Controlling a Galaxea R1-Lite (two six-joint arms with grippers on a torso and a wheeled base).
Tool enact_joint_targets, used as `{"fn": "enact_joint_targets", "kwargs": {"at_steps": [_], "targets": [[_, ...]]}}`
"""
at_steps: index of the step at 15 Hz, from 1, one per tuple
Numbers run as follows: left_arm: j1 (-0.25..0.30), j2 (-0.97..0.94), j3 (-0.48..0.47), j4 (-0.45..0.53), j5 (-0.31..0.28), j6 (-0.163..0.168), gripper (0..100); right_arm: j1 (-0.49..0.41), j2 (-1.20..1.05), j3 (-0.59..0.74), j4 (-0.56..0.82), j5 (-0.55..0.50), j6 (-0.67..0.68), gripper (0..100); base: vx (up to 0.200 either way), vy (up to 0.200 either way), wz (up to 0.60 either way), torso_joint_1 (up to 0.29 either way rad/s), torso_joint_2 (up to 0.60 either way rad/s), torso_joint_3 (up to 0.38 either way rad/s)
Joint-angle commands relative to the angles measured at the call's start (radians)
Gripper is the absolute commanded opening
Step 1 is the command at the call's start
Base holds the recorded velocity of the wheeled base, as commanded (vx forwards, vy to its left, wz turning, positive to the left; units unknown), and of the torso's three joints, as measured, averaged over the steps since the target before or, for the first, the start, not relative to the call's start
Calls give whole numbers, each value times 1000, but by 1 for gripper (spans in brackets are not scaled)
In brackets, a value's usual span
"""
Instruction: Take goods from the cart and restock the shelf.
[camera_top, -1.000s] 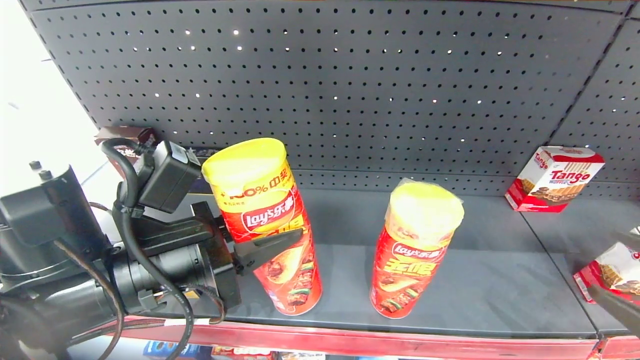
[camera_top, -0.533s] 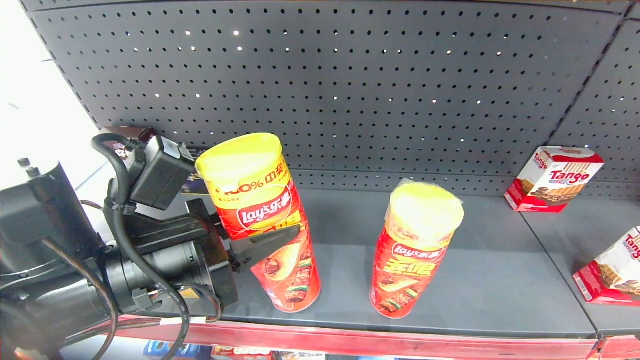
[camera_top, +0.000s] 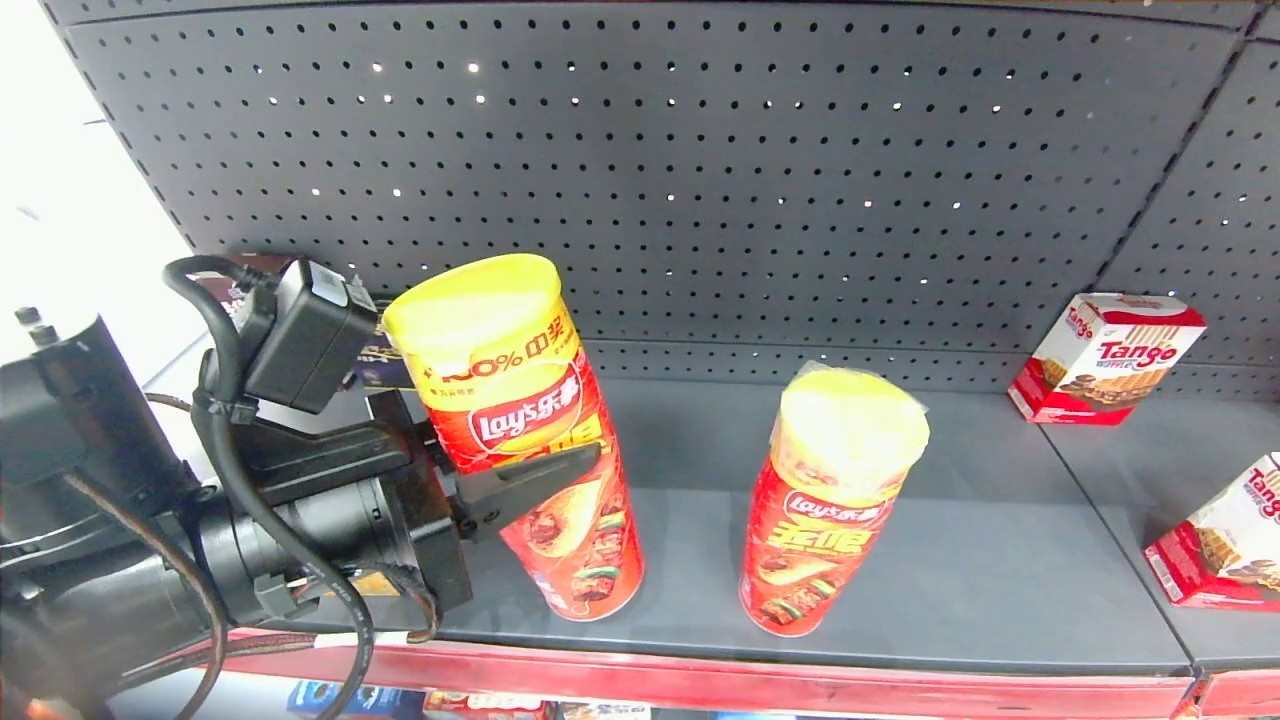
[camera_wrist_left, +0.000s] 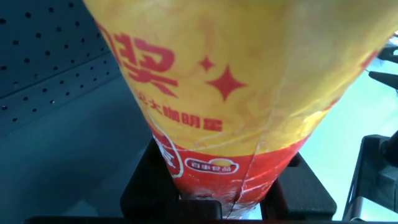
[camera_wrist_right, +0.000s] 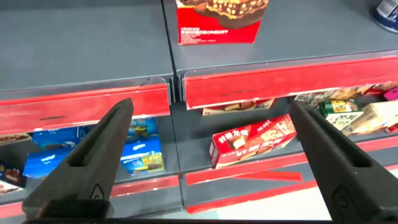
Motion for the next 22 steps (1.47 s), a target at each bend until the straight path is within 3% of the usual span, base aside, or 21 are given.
{"fn": "enact_joint_targets", "kwargs": {"at_steps": [1, 4, 6, 10, 13, 14, 15, 16, 20, 21, 22], "targets": [[3, 8, -6, 0, -9, 0, 0, -1, -6, 1, 1, 0, 0, 100, 0, 0, 0, 0, 0, 0], [21, 31, -81, 34, -48, 0, 0, -1, -6, -1, 1, 0, 0, 100, 0, 0, 0, 0, 0, 0], [29, 66, -146, 99, -33, 9, 0, -1, -6, 1, 1, 0, 0, 100, 0, 0, 0, 0, 0, 0], [30, 195, -302, 112, -29, 24, 0, -1, -4, 1, 0, 0, 0, 100, 0, 0, 0, 0, 0, 0], [15, 261, -407, 171, -36, 81, 0, -1, -6, 1, 0, 0, 0, 100, 0, 0, 0, 0, 0, 0], [29, 285, -468, 263, -59, 138, 0, -1, -6, -1, 1, 0, 0, 100, 0, 0, 0, 0, 0, 0], [38, 304, -497, 298, -75, 165, 0, -1, -4, 1, 1, 0, 0, 100, 0, 0, 0, 0, 0, 0], [46, 354, -557, 329, -111, 181, 0, -1, -6, 1, 0, 0, 0, 100, 0, 0, 0, 0, 0, 0], [44, 508, -694, 301, -131, 190, 0, -1, -6, 1, 0, 0, 0, 100, 0, 0, 0, 0, 0, 0], [41, 554, -729, 301, -165, 222, 0, -1, -6, 1, 0, 0, 0, 100, 0, 0, 0, 0, 0, 0], [43, 574, -741, 304, -179, 233, 0, -1, -6, -1, 0, 0, 0, 100, 0, 0, 0, 0, 0, 0]]}}
